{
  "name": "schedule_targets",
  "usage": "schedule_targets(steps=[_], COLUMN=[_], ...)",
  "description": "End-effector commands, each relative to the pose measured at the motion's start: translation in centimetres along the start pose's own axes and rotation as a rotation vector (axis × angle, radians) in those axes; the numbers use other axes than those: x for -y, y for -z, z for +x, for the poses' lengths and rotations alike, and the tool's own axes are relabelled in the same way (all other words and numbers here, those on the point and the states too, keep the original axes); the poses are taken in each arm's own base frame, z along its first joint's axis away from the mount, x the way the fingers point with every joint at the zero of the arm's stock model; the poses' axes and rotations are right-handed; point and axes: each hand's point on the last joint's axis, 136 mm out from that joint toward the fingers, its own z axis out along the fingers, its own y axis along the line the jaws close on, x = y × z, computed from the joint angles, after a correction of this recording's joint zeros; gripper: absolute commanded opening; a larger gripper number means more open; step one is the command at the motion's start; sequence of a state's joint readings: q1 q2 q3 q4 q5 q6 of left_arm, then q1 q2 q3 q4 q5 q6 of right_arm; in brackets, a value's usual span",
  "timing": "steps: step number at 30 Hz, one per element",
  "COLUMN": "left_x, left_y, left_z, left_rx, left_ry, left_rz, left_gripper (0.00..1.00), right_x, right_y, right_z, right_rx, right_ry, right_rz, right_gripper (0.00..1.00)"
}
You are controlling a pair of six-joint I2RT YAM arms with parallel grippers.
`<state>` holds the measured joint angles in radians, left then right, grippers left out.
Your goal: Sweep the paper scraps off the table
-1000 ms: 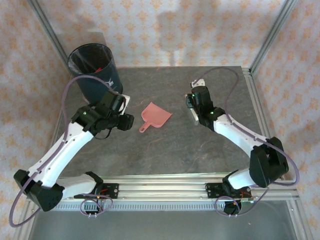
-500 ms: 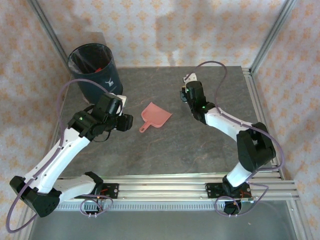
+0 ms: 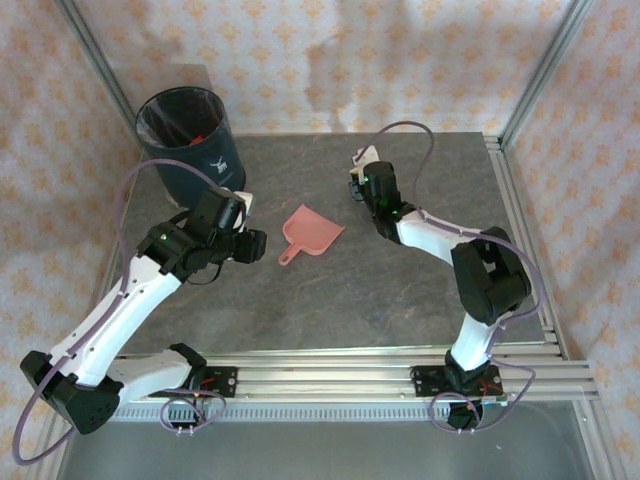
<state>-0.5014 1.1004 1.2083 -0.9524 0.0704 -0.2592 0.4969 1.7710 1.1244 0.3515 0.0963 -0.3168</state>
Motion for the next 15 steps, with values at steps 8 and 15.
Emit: schedule_targets(steps=[8,15], left_x=[-0.1,-0.1], left_y=[-0.7,-1.0], left_z=[0.4,0.6], left_rx=[-0.016,-0.030], left_ry=[0.019,0.016], left_rz=[-0.003,-0.004], left_gripper=[0.54,0.54], right_x=[-5.5,-8.5], right_y=[-0.2,-0.1], right_z=[-2.4,-0.6], right_rx=[0.115,0.099], right_ry=[0.121,0.240], right_rz=[-0.107,-0.106], right_gripper=[0.00,0.00])
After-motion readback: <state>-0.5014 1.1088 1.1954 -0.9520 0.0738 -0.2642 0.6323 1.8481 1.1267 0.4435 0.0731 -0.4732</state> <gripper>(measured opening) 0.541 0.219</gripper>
